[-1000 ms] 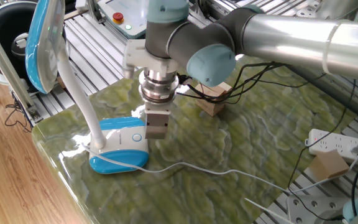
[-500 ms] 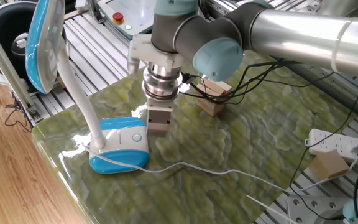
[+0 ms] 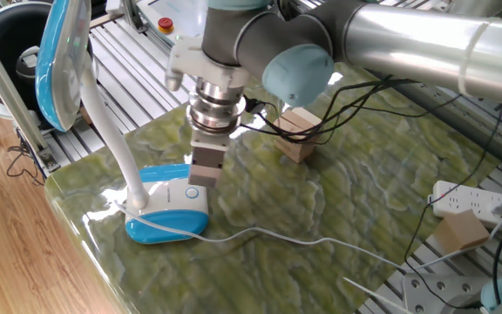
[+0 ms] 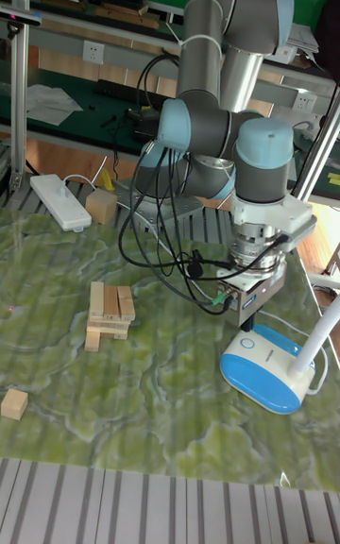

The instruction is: Turn on the desk lamp by pressing the button

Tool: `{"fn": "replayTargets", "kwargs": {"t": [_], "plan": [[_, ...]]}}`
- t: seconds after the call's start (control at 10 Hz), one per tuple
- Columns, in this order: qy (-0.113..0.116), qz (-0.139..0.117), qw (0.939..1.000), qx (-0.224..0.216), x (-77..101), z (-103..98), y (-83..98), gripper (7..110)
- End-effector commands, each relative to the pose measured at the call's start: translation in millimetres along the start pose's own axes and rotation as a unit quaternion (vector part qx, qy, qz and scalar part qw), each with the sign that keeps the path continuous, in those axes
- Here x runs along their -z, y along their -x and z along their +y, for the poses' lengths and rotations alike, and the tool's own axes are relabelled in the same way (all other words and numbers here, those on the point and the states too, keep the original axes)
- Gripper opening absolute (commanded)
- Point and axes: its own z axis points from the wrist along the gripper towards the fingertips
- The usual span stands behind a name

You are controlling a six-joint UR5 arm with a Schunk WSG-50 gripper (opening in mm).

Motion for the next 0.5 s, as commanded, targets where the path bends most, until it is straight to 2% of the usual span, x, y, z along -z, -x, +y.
{"fn": "replayTargets", "kwargs": {"t": [0.0, 0.4], "plan": [[0.001, -0.009, 0.9998, -0.016, -4.7, -1.0, 13.9, 7], [-0.005, -0.006, 0.9998, -0.017, -13.2, -6.7, 13.9, 7]]}}
